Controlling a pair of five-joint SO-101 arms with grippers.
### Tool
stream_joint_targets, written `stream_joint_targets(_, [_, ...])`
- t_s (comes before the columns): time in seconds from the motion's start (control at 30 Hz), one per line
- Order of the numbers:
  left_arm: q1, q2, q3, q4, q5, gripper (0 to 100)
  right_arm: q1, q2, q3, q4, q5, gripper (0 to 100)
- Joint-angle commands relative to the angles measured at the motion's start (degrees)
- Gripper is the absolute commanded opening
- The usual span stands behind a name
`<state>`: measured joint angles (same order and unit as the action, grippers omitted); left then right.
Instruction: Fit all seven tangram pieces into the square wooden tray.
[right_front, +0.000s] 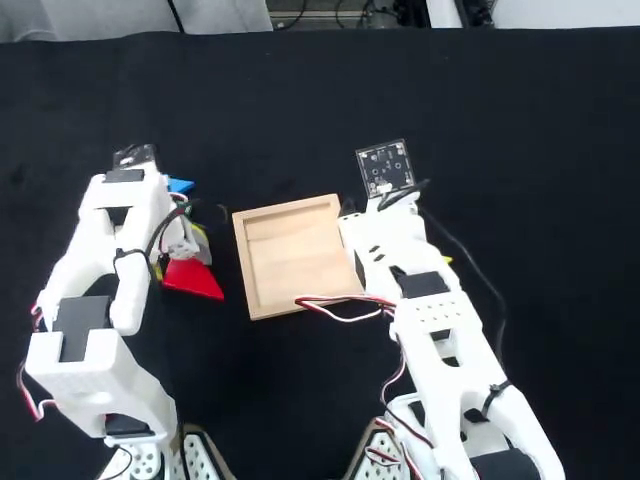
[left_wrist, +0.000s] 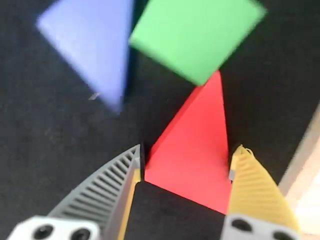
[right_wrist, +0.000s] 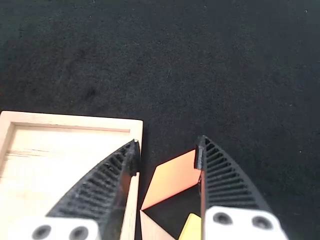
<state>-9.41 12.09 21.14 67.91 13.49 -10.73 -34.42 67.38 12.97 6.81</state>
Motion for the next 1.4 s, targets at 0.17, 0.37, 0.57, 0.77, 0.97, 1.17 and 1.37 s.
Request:
stream_joint_targets(0.17, [-2.42, -0.97, -3.56, 6.77, 3.52, 29, -0.97, 0.31, -0.31, -1.14, 0.00, 19.1])
stream_joint_targets(0.37, [-1.98, -3.60, -4.35, 8.79, 3.08, 40, -0.97, 0.31, -0.31, -1.05, 0.00, 19.1])
stream_joint_targets(0.57, [-1.45, -4.31, -4.44, 7.65, 3.08, 38, -1.05, 0.31, -0.31, -1.05, 0.00, 19.1])
stream_joint_targets(0.77, [2.33, -1.85, -4.97, -3.34, 3.08, 37, -1.05, 0.40, -0.31, -1.05, 0.00, 19.1])
stream_joint_targets(0.97, [7.34, 5.89, -10.77, -4.84, -0.18, 37, -1.05, 0.40, -0.31, -1.05, 0.00, 19.1])
stream_joint_targets(1.17, [7.52, 10.55, -17.71, 1.41, 0.00, 37, -1.05, 0.40, -0.31, -1.05, 0.00, 19.1])
stream_joint_targets(1.37, [6.73, 5.71, -26.33, 12.92, -0.62, 37, -1.05, 0.40, -0.31, -1.05, 0.00, 19.1])
